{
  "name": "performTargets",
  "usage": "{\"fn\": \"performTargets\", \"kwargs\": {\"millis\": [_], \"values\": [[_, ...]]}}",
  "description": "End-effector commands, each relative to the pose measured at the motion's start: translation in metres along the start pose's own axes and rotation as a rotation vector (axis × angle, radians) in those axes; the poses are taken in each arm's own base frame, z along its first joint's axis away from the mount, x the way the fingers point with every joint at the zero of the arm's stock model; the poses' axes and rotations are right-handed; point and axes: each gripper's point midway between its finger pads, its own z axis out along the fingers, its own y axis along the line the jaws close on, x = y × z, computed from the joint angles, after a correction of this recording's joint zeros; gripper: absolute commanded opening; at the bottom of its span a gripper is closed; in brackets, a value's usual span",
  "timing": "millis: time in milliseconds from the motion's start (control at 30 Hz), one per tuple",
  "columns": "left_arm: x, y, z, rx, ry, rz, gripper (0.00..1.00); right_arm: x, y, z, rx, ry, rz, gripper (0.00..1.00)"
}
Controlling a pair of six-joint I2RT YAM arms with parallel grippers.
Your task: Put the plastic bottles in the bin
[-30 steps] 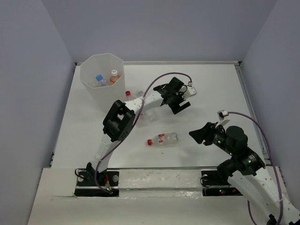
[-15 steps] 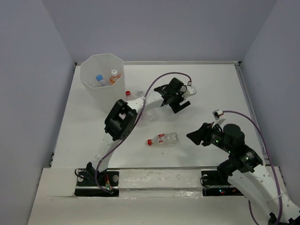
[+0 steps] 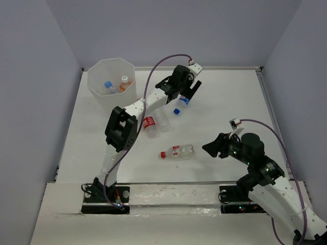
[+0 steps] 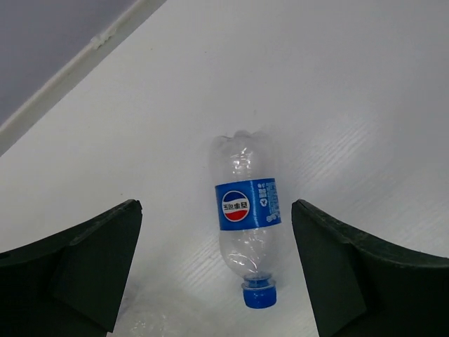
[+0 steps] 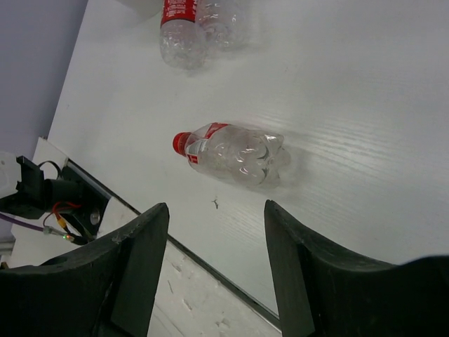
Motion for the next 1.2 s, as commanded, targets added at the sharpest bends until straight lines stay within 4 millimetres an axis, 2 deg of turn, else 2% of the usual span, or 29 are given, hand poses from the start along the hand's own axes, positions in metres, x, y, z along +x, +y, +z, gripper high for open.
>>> {"fn": "performTargets", "kwargs": {"millis": [0, 67, 100, 167, 333, 433, 500, 533, 600, 633, 667, 733, 767, 833, 867, 900, 967, 1000, 1033, 1067, 1100, 1133, 1167], "values": [[0.025, 0.010, 0.024, -0.055, 0.093, -0.060, 0.99, -0.017, 0.016, 0.000, -0.057, -0.042, -0.054, 0.64], [0.044, 0.006, 0.038, -0.038, 0.137, -0.063, 0.99, -0.017, 0.015, 0.002, -0.053, -0.032, -0.054, 0.68], [0.044, 0.006, 0.040, -0.032, 0.143, -0.067, 0.99, -0.016, 0.015, 0.003, -0.052, -0.022, -0.055, 0.72], [0.059, 0.005, 0.051, -0.025, 0.172, -0.072, 0.99, -0.015, 0.016, 0.004, -0.055, -0.013, -0.056, 0.76], [0.069, 0.002, 0.063, 0.019, 0.179, -0.118, 0.99, -0.013, 0.014, 0.007, -0.046, 0.013, -0.049, 0.85], [0.074, -0.002, 0.068, 0.031, 0.182, -0.128, 0.90, -0.006, 0.009, 0.012, -0.027, 0.050, -0.022, 0.88], [0.075, -0.001, 0.070, 0.027, 0.177, -0.138, 0.77, 0.003, 0.004, 0.019, -0.013, 0.091, 0.008, 0.88], [0.075, -0.001, 0.070, 0.025, 0.175, -0.144, 0.66, 0.003, 0.004, 0.022, -0.013, 0.096, 0.020, 0.88], [0.071, -0.002, 0.067, 0.028, 0.155, -0.157, 0.62, 0.009, 0.003, 0.029, -0.004, 0.117, 0.069, 0.89], [0.067, -0.001, 0.065, 0.027, 0.146, -0.163, 0.60, 0.010, 0.010, 0.031, -0.027, 0.119, 0.073, 0.89], [0.053, -0.005, 0.057, 0.055, 0.115, -0.182, 0.56, 0.013, 0.009, 0.035, -0.018, 0.119, 0.113, 0.89], [0.033, -0.004, 0.046, 0.066, 0.067, -0.197, 0.55, 0.017, 0.014, 0.039, -0.037, 0.123, 0.141, 0.91], [0.007, 0.000, 0.030, 0.068, 0.009, -0.212, 0.51, 0.021, 0.022, 0.044, -0.065, 0.134, 0.141, 0.91], [-0.018, 0.004, 0.013, 0.070, -0.060, -0.230, 0.47, 0.031, 0.027, 0.053, -0.073, 0.159, 0.173, 0.92], [-0.048, 0.010, -0.011, 0.065, -0.129, -0.236, 0.47, 0.035, 0.030, 0.057, -0.074, 0.171, 0.177, 0.93], [-0.058, 0.014, -0.021, 0.061, -0.162, -0.271, 0.47, 0.046, 0.039, 0.059, -0.080, 0.194, 0.179, 0.93], [-0.083, 0.023, -0.046, 0.056, -0.235, -0.306, 0.47, 0.053, 0.047, 0.067, -0.097, 0.205, 0.187, 0.95], [-0.108, 0.031, -0.076, 0.052, -0.306, -0.325, 0.47, 0.062, 0.046, 0.071, -0.081, 0.232, 0.198, 0.95], [-0.109, 0.038, -0.086, 0.041, -0.337, -0.346, 0.47, 0.065, 0.050, 0.073, -0.081, 0.231, 0.214, 0.95], [-0.133, 0.049, -0.118, 0.027, -0.418, -0.380, 0.47, 0.064, 0.051, 0.077, -0.082, 0.212, 0.226, 0.95], [-0.130, 0.058, -0.126, 0.005, -0.432, -0.397, 0.47, 0.066, 0.052, 0.078, -0.080, 0.214, 0.229, 0.95], [-0.146, 0.067, -0.156, -0.010, -0.492, -0.420, 0.47, 0.065, 0.051, 0.080, -0.079, 0.207, 0.233, 0.96], [-0.151, 0.073, -0.170, -0.025, -0.519, -0.430, 0.47, 0.065, 0.051, 0.081, -0.075, 0.204, 0.233, 0.96]]}}
